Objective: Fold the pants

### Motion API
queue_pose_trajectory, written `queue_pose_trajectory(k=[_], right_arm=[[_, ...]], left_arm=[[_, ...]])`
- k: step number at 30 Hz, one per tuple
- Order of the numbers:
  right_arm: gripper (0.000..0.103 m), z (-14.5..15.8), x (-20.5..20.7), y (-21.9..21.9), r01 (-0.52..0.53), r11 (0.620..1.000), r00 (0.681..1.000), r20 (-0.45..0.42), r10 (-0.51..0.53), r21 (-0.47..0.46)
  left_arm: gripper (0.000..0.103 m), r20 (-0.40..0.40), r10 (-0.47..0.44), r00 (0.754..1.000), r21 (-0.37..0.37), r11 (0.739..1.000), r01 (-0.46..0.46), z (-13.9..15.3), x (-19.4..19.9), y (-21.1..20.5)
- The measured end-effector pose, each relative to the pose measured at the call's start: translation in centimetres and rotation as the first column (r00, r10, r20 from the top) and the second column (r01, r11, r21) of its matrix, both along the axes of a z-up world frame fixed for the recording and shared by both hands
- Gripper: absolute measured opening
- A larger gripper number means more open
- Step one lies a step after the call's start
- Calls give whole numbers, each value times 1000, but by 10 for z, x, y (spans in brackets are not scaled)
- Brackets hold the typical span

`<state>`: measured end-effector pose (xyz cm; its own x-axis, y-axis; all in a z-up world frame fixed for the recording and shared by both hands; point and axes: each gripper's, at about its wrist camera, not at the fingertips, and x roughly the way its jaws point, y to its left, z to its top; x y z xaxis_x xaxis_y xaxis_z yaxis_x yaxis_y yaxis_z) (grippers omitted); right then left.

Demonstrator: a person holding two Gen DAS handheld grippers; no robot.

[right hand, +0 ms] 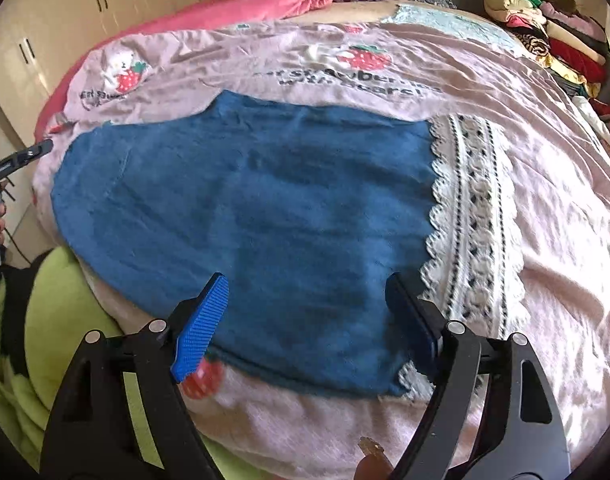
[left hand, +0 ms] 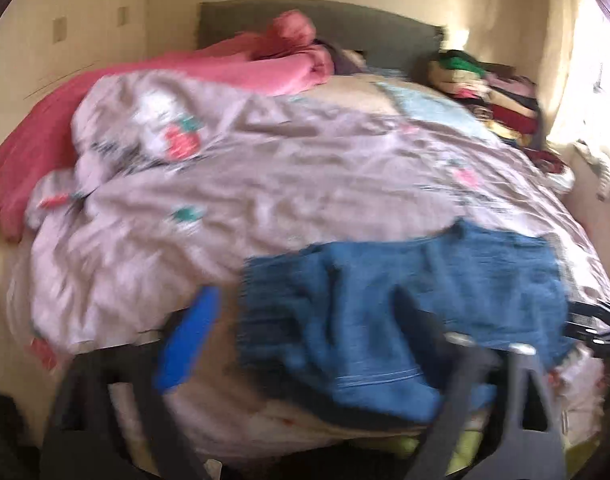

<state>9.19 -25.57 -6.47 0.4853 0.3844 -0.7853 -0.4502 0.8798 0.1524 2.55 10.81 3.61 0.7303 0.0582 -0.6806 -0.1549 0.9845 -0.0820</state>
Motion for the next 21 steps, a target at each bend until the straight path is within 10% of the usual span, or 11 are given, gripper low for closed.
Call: queue_pose_trajectory(k=[11,21], right_arm=[[75,-26,2,3,4,1000,998,-62,-4,-9],[82,-31,4,4,-10,1000,998,-64,10,8]], left_arm=[[98,-153,-258,954,11,965,263,-50,67,-95],[98,-288,-283,915,8,955,298,-89,91,-111]])
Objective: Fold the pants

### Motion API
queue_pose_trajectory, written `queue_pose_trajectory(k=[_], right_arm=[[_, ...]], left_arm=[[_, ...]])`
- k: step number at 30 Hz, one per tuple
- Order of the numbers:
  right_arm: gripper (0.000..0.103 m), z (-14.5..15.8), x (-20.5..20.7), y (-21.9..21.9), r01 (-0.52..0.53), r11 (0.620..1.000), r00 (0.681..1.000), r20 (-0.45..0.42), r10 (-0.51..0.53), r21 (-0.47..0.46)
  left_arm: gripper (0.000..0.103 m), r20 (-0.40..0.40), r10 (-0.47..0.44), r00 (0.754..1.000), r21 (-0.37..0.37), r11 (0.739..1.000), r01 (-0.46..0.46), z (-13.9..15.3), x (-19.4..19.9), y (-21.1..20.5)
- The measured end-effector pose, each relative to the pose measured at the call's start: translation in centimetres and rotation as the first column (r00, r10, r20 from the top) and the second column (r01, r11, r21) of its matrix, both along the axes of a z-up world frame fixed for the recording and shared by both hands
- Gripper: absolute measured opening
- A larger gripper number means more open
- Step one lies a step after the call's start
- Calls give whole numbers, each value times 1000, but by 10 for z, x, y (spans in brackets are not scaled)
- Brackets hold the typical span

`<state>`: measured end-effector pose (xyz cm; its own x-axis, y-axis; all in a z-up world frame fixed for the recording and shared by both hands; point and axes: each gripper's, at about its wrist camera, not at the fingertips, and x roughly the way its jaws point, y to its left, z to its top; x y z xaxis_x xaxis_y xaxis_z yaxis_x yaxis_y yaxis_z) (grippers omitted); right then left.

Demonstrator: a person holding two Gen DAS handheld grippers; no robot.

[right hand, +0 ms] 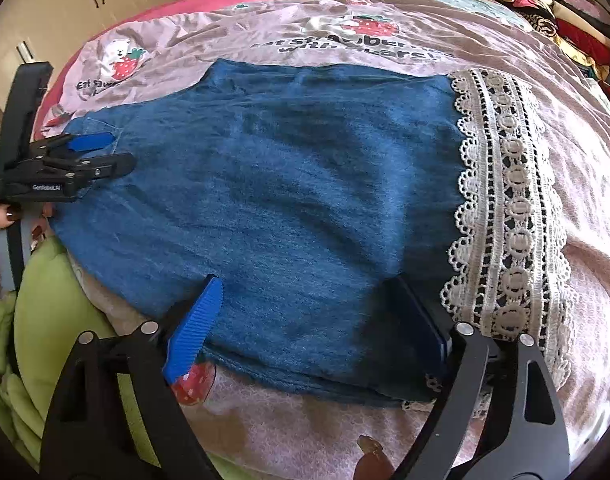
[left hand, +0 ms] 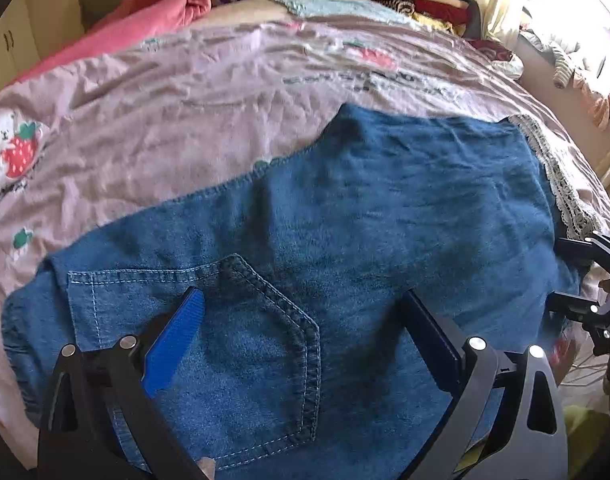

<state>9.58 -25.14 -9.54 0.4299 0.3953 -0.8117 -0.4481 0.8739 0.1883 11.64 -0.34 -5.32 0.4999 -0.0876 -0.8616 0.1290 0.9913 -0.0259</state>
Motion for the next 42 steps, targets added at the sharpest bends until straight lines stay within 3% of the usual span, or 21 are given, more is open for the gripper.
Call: queue_pose_trajectory(k=[5,8,14,18,24,32,35,40,42], right_arm=[[84,4,0,-1,1,1000,1000,0,-1,17],[84,17,3,-11,22,997,1000,6,-22,73],[84,48,27,-54,157,980,984,63,-165,123],[84,60,57,-84,227,963,969,68,-239,146],[65,55,115,-105,244,955,968,8,-249,168],[60,19,164,-101,198,965,978,-96,-183,170],[51,12,167,-99,182,965,981,-96,-166,190],[25,13,155,-98,133,957,991,-61,-122,257],[23,14,149,-97,106,958,994,-42,-99,266]], left_arm=[[98,-9,-2,1000,13,1000,2,-1,1,-1],[98,27,-3,1000,15,1000,2,5,0,-2],[98,96,-30,995,-66,997,36,36,13,-4],[98,87,-23,996,-91,995,31,39,42,-1],[98,59,-43,997,-122,991,50,37,70,-7],[98,0,-56,998,-166,985,56,13,105,-14],[98,-24,-57,998,-194,980,52,2,118,-15],[97,-26,-63,998,-215,975,56,-5,124,-23],[80,-26,-78,997,-244,967,70,-3,123,-28]])
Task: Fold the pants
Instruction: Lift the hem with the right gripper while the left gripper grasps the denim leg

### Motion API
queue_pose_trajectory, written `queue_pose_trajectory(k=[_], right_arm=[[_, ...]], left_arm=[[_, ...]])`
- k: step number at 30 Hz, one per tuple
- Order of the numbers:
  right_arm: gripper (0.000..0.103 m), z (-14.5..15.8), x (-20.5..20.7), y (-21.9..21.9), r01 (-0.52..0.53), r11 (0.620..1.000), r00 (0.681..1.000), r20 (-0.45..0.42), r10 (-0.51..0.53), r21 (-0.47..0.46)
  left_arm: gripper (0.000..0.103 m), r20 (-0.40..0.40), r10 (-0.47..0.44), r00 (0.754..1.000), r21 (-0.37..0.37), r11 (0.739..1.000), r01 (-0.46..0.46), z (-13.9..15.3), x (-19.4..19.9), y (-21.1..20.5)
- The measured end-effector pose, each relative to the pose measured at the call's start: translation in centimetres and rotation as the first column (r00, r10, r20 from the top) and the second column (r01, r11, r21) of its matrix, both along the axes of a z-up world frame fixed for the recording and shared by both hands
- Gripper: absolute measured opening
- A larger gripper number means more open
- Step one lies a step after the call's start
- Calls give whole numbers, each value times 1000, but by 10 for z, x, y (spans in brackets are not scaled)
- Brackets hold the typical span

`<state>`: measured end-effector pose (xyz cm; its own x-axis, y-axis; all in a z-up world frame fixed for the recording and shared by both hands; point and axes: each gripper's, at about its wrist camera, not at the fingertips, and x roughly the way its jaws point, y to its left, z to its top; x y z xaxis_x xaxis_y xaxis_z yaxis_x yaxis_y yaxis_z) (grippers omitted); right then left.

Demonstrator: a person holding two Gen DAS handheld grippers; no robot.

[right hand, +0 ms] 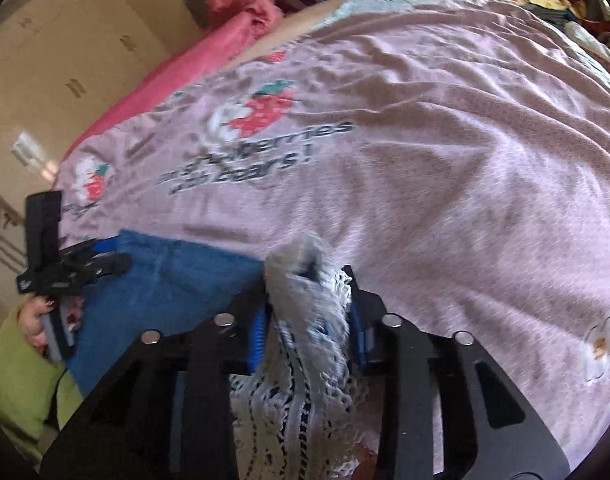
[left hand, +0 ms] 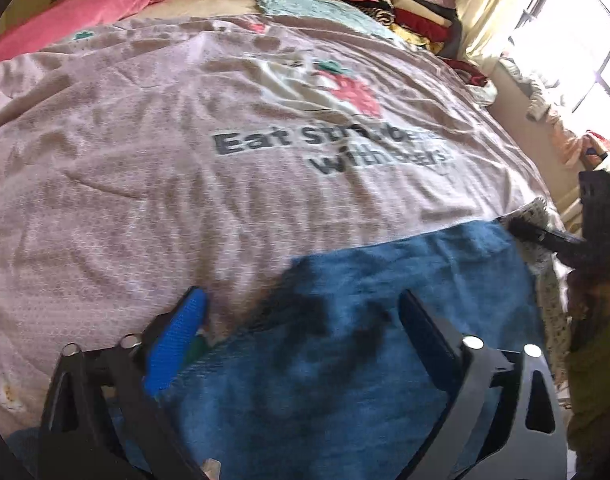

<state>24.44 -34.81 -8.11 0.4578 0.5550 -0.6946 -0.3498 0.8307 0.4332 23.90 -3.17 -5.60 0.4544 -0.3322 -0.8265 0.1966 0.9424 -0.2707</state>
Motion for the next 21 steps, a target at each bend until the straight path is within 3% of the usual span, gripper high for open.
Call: queue_pose_trajectory(k=[1,4,7,11,15,18,21], right_arm=[[21,2,-3,0,-5,1000,1000,13,5,10],[20,15,-9,-3,-9,1000,998,61,7,28],[19,36,-9,-3,-17,1000,991,134,16,6],[18,44,3,0,-13,998,986,165,22,-58],[18,13,20,10,-8,985,996,81,22,-170],[22,-2,21,13,5,980,998,67,9,-199],[37,3,19,9,49,975,996,79,-32,-218]], left_arm=[[59,1,-4,1000,-3,1000,4,1,-1,-2],[15,1,-3,1000,-12,1000,3,6,-3,-4],[12,48,13,999,10,1000,-13,18,-2,-4],[10,100,3,995,96,995,-13,25,1,-13],[10,73,2,997,147,989,-13,6,6,-17],[19,100,-7,995,214,977,-15,-1,4,-20],[29,132,-27,991,277,961,-11,0,-1,-22]])
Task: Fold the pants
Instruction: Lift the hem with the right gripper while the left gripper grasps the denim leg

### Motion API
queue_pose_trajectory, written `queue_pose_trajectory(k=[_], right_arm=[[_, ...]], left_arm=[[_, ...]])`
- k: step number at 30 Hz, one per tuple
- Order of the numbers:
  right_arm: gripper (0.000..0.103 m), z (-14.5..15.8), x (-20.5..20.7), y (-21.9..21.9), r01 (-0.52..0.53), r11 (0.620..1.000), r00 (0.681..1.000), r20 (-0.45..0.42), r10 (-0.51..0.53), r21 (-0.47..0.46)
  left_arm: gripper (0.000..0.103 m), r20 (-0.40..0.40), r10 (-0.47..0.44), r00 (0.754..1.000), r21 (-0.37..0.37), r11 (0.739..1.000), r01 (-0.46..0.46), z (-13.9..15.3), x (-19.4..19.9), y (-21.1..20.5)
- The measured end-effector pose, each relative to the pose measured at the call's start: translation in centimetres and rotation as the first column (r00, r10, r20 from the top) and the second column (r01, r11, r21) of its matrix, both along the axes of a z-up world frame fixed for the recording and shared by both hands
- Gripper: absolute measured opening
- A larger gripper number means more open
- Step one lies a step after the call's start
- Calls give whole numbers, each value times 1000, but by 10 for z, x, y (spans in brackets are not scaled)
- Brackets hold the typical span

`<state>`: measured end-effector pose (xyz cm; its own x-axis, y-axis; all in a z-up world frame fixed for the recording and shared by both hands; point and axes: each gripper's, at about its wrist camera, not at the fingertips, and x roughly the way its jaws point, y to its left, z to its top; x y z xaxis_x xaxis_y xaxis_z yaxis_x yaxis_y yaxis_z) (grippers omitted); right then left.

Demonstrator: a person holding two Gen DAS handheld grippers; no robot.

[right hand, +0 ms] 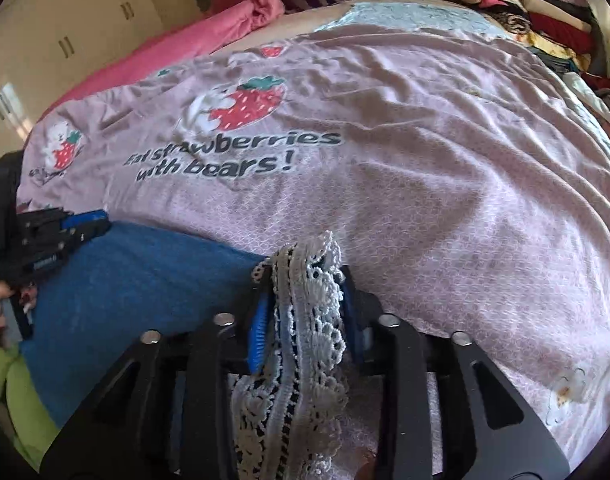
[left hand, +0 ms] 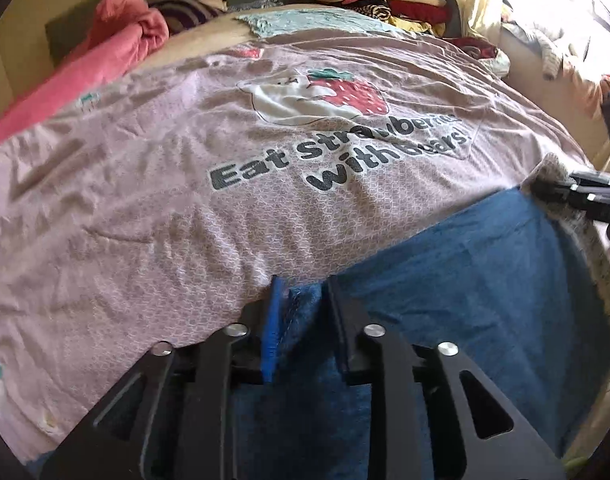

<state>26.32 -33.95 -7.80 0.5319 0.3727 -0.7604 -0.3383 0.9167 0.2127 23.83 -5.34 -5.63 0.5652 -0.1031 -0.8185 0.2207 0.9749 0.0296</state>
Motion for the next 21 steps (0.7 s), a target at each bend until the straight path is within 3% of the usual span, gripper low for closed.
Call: queue_pose_trajectory(k=[3,5,9,10,15,21], right_arm=[[45,18,-16,-8,34,999,998,56,-33,-23],[53,32,-32,-15,55,998,993,105,-53,-21],[62,51,-71,-20,73,997,984,165,-69,-19],[64,53,-80,-19,75,997,982,173,-69,-26],[69,54,-121,-2,62,998,982,180,-56,-30],[70,38,-147,43,-33,998,990,138,41,-61]], left_arm=[[54,10,31,999,9,999,-31,9,-8,7],[77,45,47,998,12,999,-48,23,-22,12],[78,100,65,993,42,997,-70,43,-50,16],[97,103,75,992,40,996,-79,46,-56,17],[98,81,87,993,-44,996,-84,56,-88,28],[98,-35,40,999,-138,989,-45,33,-110,21]])
